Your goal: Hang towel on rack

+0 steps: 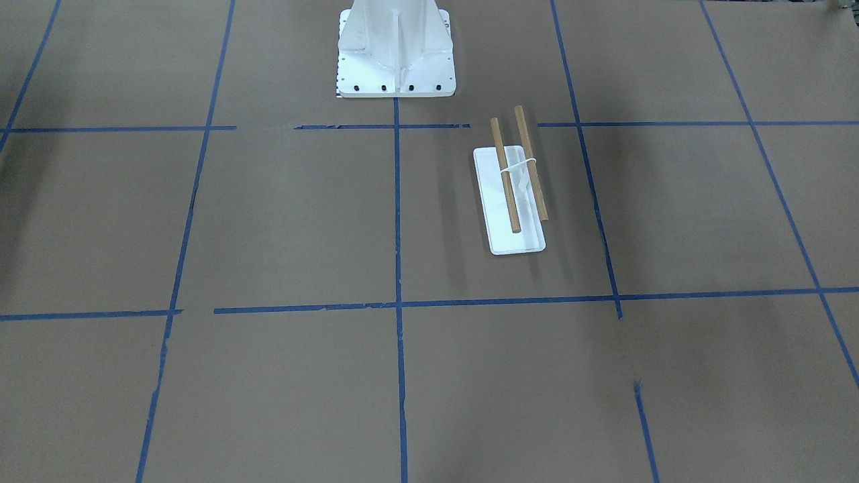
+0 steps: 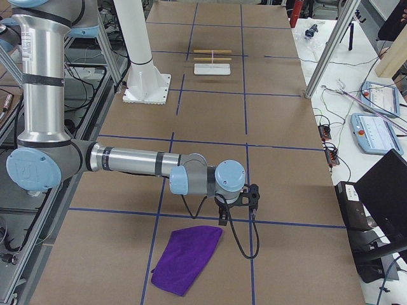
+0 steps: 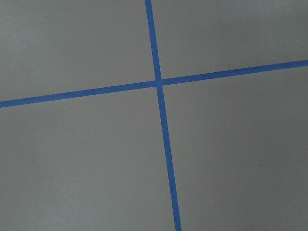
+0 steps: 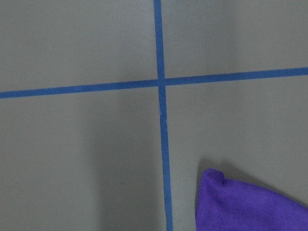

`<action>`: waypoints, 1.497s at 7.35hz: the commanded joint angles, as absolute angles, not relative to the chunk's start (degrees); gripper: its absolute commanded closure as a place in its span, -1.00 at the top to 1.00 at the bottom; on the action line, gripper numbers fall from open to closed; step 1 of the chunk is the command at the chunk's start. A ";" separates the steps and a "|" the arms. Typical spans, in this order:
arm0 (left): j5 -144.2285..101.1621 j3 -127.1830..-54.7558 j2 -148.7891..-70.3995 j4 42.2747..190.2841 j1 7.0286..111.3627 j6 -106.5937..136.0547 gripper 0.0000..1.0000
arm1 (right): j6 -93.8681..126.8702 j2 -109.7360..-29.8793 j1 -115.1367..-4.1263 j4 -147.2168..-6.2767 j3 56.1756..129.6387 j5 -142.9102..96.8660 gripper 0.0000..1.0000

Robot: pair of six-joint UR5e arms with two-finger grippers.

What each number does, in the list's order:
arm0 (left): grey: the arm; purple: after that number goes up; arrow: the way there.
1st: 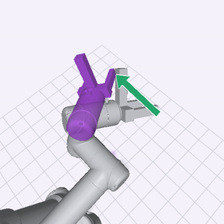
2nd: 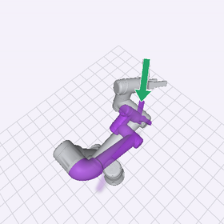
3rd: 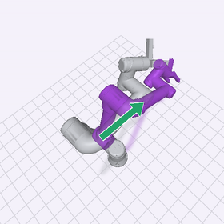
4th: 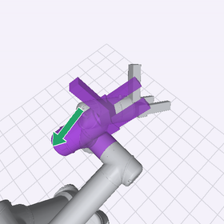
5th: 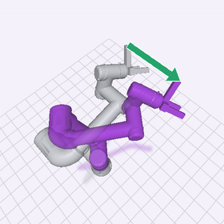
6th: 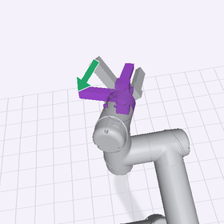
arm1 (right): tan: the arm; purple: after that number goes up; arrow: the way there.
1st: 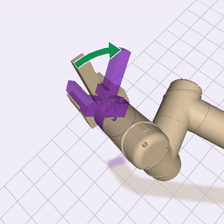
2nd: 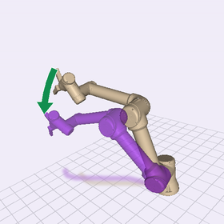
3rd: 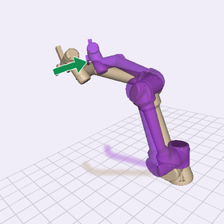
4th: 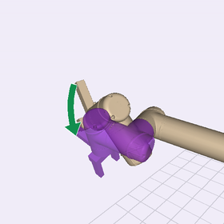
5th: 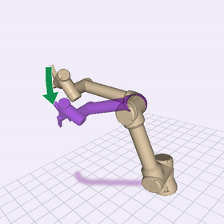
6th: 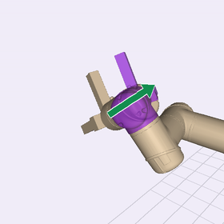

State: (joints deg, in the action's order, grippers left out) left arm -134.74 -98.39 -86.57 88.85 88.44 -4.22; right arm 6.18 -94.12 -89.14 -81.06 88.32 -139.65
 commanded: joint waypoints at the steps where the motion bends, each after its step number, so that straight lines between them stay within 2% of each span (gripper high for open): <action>1: -134.82 -98.61 -86.57 88.86 88.50 -4.31 1.00 | 2.57 -95.19 -88.07 -63.38 77.32 -137.12 1.00; 3: -134.82 -98.96 -86.57 88.86 88.50 -4.31 1.00 | 0.46 -95.19 -84.57 -49.81 66.76 -134.84 1.00; 11: -134.82 -99.76 -86.48 88.86 88.51 -4.31 1.00 | -3.60 -97.65 -81.12 -48.51 65.13 -133.77 1.00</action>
State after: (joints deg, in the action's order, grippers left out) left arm -134.82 -99.75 -86.50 88.86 88.49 -4.30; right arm -3.52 -97.39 -81.32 -48.49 65.13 -133.83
